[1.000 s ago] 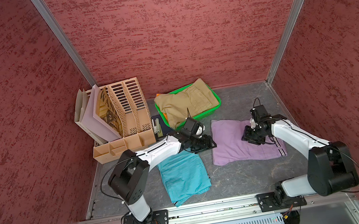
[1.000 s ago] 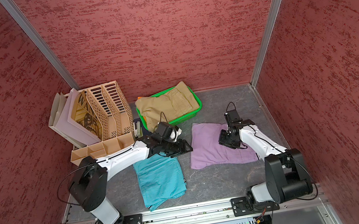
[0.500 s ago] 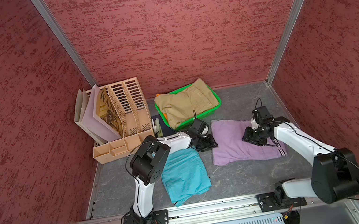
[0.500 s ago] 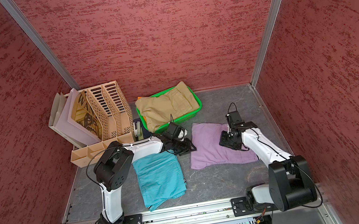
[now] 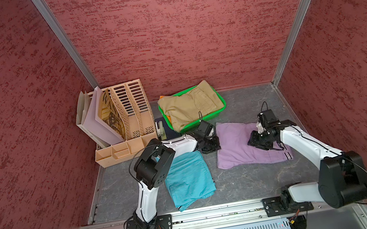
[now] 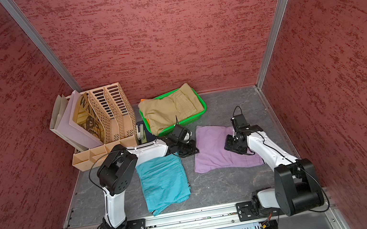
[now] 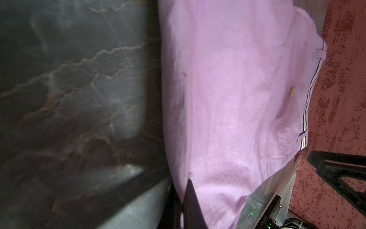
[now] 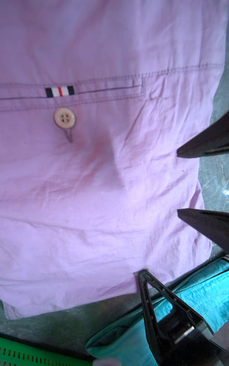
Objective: Put the folded long pants in the basket
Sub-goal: Pick up the long pant at the center of the board.
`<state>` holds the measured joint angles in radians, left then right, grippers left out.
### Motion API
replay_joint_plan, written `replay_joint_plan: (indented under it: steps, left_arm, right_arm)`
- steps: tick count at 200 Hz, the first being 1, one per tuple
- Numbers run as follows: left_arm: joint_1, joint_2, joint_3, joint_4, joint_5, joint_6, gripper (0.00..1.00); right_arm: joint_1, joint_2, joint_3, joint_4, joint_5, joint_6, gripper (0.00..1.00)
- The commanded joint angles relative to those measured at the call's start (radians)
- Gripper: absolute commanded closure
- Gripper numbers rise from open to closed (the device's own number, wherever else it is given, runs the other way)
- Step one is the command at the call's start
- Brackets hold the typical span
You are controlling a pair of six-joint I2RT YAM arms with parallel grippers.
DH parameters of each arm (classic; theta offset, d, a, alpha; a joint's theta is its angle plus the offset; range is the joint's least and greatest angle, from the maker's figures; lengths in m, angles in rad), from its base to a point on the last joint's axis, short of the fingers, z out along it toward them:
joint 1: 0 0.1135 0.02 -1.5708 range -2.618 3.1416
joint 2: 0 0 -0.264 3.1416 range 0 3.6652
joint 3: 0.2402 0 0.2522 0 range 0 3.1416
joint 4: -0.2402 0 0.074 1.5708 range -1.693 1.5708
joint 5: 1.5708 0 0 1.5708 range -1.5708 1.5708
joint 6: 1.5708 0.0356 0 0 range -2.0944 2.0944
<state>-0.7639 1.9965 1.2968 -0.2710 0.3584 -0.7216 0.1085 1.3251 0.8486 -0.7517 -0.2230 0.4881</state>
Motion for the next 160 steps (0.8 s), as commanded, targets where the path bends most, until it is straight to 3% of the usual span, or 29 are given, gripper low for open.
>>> replay_joint_plan:
  steps: [1,33,72,91,112,160]
  left_arm:
    - [-0.006,-0.143,-0.001,-0.122,-0.076,-0.019,1.00]
    - [-0.005,-0.275,-0.017,-0.259,-0.125,-0.038,1.00]
    - [-0.001,-0.390,-0.109,-0.369,-0.190,-0.023,1.00]
    - [0.021,-0.452,-0.188,-0.383,-0.227,-0.021,1.00]
    - [0.072,-0.495,-0.262,-0.360,-0.189,-0.011,1.00]
    - [0.101,-0.505,-0.305,-0.312,-0.161,0.014,1.00]
  right_arm:
    - [0.000,0.005,0.026,0.012,0.033,-0.017,0.52]
    - [0.000,0.043,0.064,0.015,0.047,-0.016,0.48]
    - [-0.001,0.064,0.087,0.020,0.053,-0.019,0.32]
    - [-0.004,0.074,0.086,0.014,0.109,-0.038,0.24]
    - [-0.007,0.104,0.090,0.003,0.208,-0.070,0.17]
    - [-0.024,0.215,0.084,0.063,0.185,-0.085,0.15]
